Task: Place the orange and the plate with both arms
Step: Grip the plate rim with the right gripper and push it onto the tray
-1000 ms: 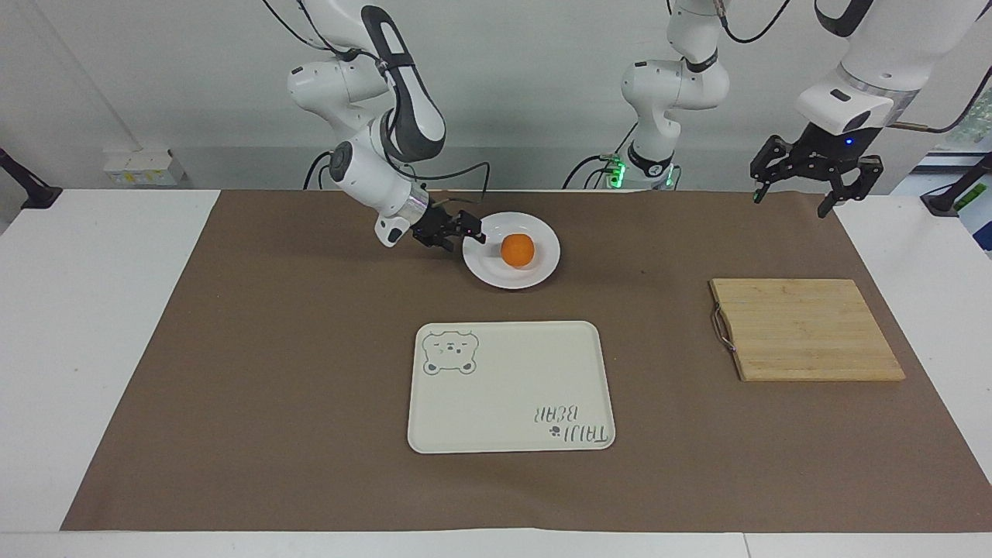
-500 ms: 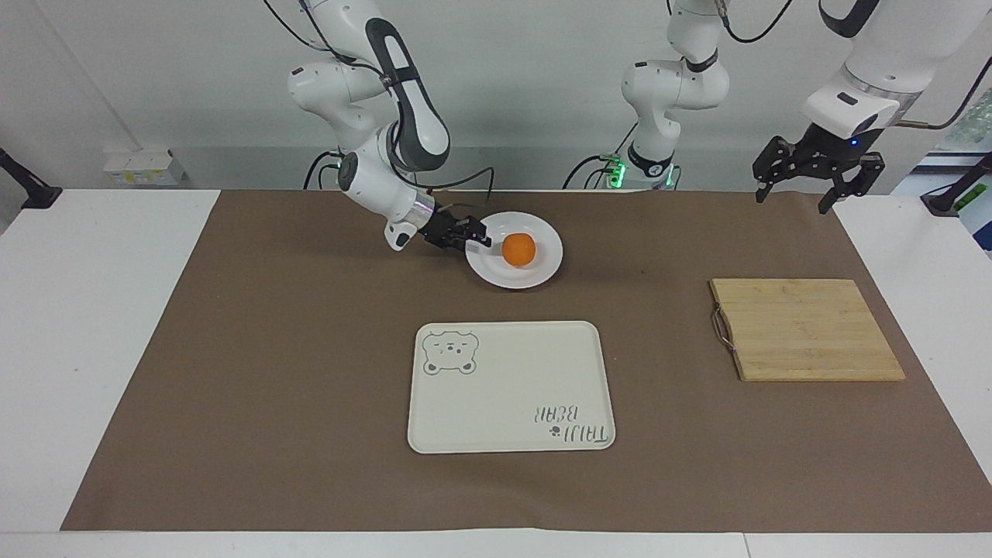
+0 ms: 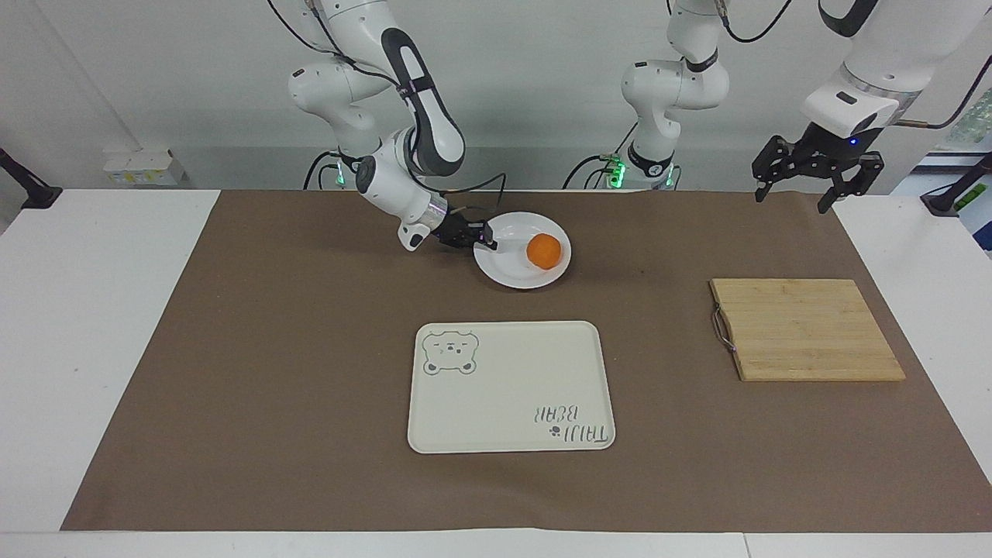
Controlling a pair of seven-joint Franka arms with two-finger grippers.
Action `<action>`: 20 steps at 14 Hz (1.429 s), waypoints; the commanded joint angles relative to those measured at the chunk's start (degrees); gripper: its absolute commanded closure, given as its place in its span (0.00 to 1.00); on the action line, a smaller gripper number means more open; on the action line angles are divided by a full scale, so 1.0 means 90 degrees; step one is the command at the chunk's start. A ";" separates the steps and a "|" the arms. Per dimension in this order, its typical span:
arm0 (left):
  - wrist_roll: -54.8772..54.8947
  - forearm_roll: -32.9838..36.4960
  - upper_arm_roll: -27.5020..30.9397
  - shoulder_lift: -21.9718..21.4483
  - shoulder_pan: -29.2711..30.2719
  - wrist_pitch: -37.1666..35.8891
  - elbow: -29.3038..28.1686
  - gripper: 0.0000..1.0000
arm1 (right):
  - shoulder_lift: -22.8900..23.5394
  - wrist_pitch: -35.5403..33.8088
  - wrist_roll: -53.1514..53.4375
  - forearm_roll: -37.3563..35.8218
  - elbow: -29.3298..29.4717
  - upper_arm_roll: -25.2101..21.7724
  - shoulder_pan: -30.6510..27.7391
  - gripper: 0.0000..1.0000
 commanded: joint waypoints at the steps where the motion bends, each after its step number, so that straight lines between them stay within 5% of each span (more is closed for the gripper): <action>1: -0.0055 0.0087 -0.0069 -0.0114 0.0060 -0.0062 -0.0078 0.00 | 0.0041 0.0275 -0.0162 0.0510 -0.0009 -0.0020 0.0222 1.00; 13: -0.0055 0.0087 -0.0069 -0.0114 0.0060 -0.0062 -0.0078 0.00 | -0.0135 -0.0417 -0.1823 0.1087 0.0546 -0.0059 -0.0694 1.00; 20: -0.0055 0.0087 -0.0069 -0.0114 0.0070 -0.0062 -0.0078 0.00 | 0.0937 -0.0428 -0.1025 0.0114 0.2156 -0.0079 -0.1349 1.00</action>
